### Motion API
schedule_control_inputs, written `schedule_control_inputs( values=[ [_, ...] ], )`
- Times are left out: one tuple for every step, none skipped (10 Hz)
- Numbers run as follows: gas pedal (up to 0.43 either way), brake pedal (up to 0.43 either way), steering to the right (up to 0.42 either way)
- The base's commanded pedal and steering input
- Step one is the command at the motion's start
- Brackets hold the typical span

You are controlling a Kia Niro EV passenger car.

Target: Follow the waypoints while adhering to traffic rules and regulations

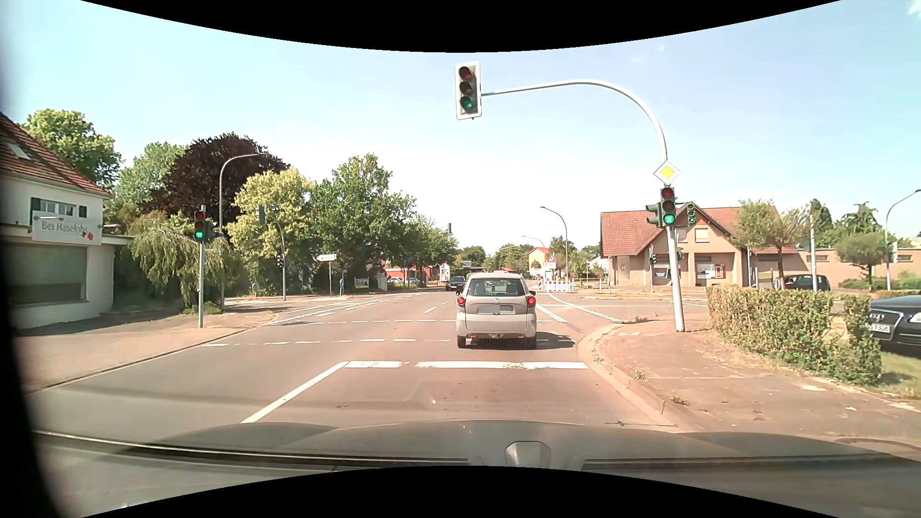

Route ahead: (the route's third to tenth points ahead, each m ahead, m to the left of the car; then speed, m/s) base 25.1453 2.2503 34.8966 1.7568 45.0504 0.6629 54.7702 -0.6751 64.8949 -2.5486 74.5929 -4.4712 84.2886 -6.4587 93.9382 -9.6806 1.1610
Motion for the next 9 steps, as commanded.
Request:
schedule_control_inputs(
  values=[
    [0.331, 0.006, 0.004],
    [0.339, 0.006, 0.005],
    [0.35, 0.006, 0.004],
    [0.37, 0.006, 0.004],
    [0.378, 0.006, 0.004],
    [0.378, 0.006, 0.004],
    [0.378, 0.006, 0.004],
    [0.39, 0.006, 0.004],
    [0.39, 0.006, 0.004]
  ],
)
